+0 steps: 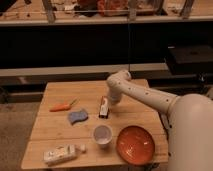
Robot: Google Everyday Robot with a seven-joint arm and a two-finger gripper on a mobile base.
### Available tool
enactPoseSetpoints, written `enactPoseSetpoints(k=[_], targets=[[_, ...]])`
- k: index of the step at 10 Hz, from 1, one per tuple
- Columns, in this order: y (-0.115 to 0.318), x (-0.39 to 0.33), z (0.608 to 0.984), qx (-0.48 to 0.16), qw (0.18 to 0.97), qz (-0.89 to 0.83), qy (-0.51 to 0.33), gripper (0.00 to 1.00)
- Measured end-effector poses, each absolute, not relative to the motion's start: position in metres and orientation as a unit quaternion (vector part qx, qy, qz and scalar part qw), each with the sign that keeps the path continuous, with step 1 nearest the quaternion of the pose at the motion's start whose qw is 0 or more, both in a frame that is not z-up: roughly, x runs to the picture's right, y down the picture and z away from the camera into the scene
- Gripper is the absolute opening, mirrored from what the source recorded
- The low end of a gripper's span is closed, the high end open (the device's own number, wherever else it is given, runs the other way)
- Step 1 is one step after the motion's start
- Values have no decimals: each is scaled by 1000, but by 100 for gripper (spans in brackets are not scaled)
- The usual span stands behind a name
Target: Push the eraser across the table
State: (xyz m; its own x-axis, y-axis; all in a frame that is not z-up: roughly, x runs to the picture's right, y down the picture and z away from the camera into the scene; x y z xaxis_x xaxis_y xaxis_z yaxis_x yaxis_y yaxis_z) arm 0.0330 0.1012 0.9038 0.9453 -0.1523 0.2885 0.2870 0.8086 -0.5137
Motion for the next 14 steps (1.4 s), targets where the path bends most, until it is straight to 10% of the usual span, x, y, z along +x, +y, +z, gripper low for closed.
enactPoseSetpoints(k=[14], targets=[[105,-21,896,-276,944,-129,-125,0]])
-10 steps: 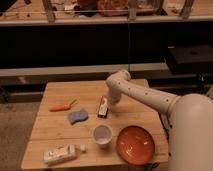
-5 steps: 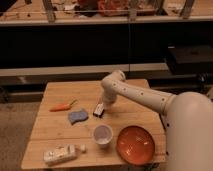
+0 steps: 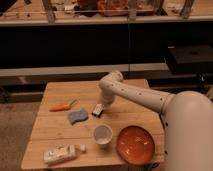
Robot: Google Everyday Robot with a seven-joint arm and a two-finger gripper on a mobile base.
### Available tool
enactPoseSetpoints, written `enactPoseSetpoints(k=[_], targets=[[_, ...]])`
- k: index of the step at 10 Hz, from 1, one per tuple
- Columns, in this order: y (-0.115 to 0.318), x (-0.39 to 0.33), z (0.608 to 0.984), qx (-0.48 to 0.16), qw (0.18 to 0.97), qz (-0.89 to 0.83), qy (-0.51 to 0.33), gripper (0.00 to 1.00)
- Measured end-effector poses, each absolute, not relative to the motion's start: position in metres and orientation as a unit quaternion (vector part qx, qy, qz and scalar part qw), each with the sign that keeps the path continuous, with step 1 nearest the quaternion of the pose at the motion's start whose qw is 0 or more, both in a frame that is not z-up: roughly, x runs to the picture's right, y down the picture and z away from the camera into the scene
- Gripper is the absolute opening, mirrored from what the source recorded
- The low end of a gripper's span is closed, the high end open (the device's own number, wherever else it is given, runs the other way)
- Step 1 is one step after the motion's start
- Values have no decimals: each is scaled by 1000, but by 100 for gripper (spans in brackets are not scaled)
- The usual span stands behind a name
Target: Push the eraser across the table
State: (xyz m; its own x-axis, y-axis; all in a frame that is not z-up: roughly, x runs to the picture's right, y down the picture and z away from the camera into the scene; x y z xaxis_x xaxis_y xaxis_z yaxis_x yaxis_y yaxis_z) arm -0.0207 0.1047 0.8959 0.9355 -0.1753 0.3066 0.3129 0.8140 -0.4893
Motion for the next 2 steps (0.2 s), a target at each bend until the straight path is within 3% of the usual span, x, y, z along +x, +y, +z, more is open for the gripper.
enactPoseSetpoints(k=[2], targets=[[106,-26,895,-276,944,-133,-125,0]])
